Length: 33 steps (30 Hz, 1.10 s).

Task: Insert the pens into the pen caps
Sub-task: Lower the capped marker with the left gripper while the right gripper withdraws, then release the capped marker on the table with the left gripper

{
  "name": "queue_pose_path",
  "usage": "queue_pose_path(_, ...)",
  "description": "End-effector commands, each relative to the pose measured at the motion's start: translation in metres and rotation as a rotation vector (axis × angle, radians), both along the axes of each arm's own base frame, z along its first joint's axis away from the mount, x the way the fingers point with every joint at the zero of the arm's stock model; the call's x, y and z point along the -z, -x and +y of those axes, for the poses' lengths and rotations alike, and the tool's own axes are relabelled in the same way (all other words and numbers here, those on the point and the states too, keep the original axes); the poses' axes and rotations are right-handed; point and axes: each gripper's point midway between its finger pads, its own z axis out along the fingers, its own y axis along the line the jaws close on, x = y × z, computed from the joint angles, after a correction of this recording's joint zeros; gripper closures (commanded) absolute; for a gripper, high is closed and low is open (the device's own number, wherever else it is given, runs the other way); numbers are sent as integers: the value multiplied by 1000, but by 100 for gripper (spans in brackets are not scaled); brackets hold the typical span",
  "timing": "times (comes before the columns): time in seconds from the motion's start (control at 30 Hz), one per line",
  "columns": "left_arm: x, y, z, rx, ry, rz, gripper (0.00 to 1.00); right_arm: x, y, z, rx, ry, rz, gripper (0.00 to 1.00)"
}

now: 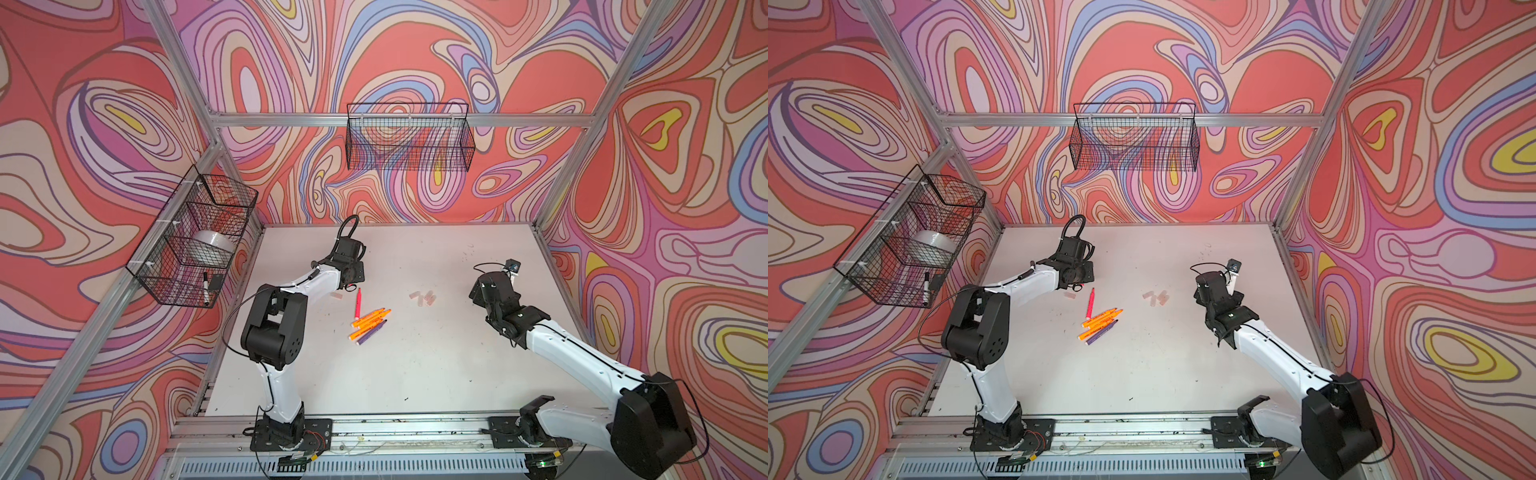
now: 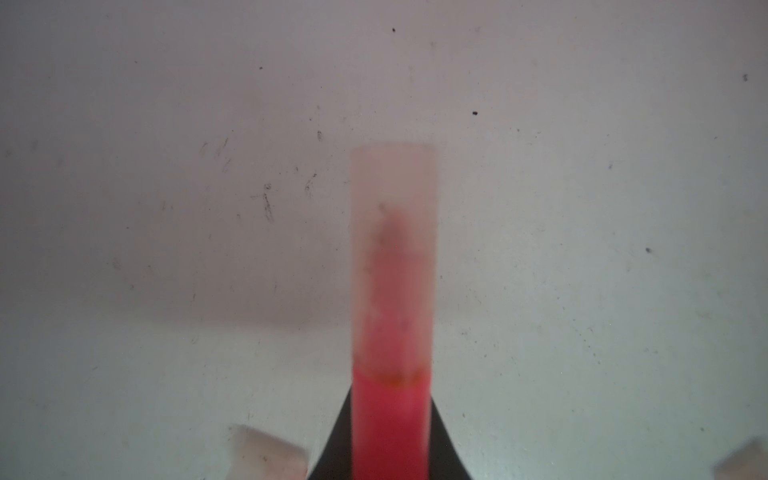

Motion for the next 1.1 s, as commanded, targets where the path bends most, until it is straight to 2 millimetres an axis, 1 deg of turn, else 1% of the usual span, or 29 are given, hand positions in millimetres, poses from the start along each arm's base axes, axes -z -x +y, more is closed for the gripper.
queue_pose_path(0.0,25,2,6,-9,-42,107,100,15,-8,-18,29,43,28,17)
queue_pose_path(0.1,35,-6,10,-27,-50,127,100,28,-12,-30,65,78,40,17)
queue_pose_path(0.17,39,-8,11,-36,-44,145,100,34,-14,-30,64,58,55,18)
queue_pose_path(0.3,47,-10,9,-54,-21,176,100,33,-14,-27,39,39,23,18)
queue_pose_path(0.37,51,-8,15,-92,-19,188,98,32,-13,-27,42,37,15,16)
queue_pose_path(0.43,53,-7,22,-128,-32,188,93,32,-13,-27,41,32,13,16)
queue_pose_path(0.5,55,-6,28,-151,-47,189,92,34,-14,-26,37,34,20,16)
queue_pose_path(0.6,57,-4,32,-162,-61,200,91,36,-16,-25,34,37,36,17)
queue_pose_path(0.7,57,0,36,-178,-73,203,85,37,-18,-24,34,39,44,17)
queue_pose_path(0.93,68,21,41,-197,-64,236,85,38,-17,-25,33,39,44,17)
queue_pose_path(1.07,71,31,41,-205,-46,232,80,37,-17,-24,33,38,41,17)
